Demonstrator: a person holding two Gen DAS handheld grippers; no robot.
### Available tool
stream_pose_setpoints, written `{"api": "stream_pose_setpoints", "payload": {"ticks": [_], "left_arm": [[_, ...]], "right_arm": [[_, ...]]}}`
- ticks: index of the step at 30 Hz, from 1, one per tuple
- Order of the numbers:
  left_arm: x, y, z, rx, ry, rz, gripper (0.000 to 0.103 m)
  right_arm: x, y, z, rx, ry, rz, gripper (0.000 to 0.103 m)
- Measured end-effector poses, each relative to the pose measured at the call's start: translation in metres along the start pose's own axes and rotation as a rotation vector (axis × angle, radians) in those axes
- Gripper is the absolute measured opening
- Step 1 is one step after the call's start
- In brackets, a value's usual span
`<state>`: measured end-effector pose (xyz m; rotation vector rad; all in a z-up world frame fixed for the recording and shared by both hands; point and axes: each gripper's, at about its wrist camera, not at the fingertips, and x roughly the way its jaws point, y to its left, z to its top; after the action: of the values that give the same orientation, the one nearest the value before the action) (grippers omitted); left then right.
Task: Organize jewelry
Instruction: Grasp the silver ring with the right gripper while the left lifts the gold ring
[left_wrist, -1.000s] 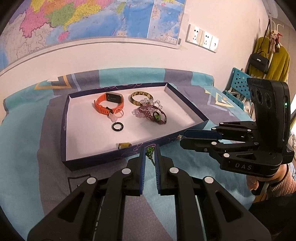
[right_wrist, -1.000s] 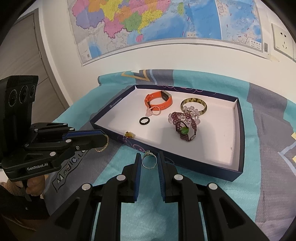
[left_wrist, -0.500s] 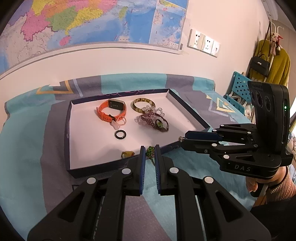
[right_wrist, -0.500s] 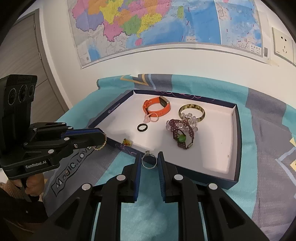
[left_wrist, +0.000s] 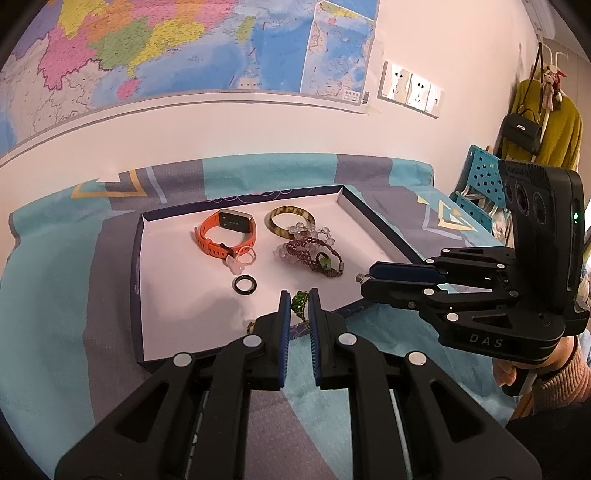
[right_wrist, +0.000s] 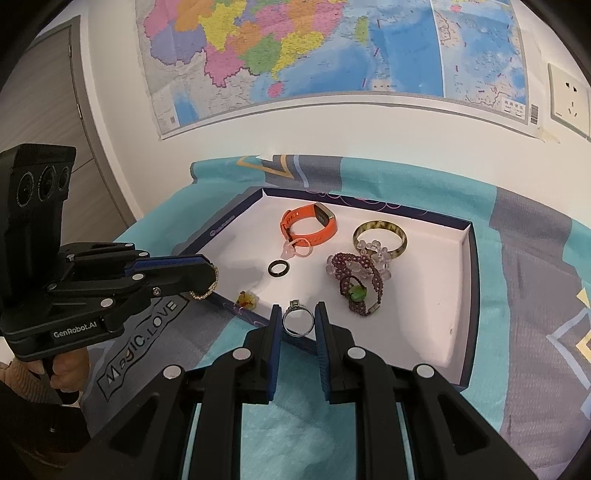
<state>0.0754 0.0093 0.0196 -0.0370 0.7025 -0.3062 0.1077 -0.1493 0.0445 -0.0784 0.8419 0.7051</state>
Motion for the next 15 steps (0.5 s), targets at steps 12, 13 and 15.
{"api": "stream_pose_setpoints", "payload": {"ticks": [12, 13, 15], "left_arm": [[0.0042, 0.0005, 0.0036, 0.000, 0.000, 0.004, 0.010], [0.0045, 0.0002, 0.0038, 0.000, 0.001, 0.004, 0.010], [0.0050, 0.0007, 0.0039, -0.001, 0.001, 0.006, 0.010]], "right_arm": [[0.0043, -0.0057, 0.0059, 0.005, -0.002, -0.004, 0.016], [0.0045, -0.0057, 0.0058, 0.004, -0.001, -0.005, 0.016], [0.0057, -0.0069, 0.0073, 0.006, 0.000, -0.007, 0.016]]}}
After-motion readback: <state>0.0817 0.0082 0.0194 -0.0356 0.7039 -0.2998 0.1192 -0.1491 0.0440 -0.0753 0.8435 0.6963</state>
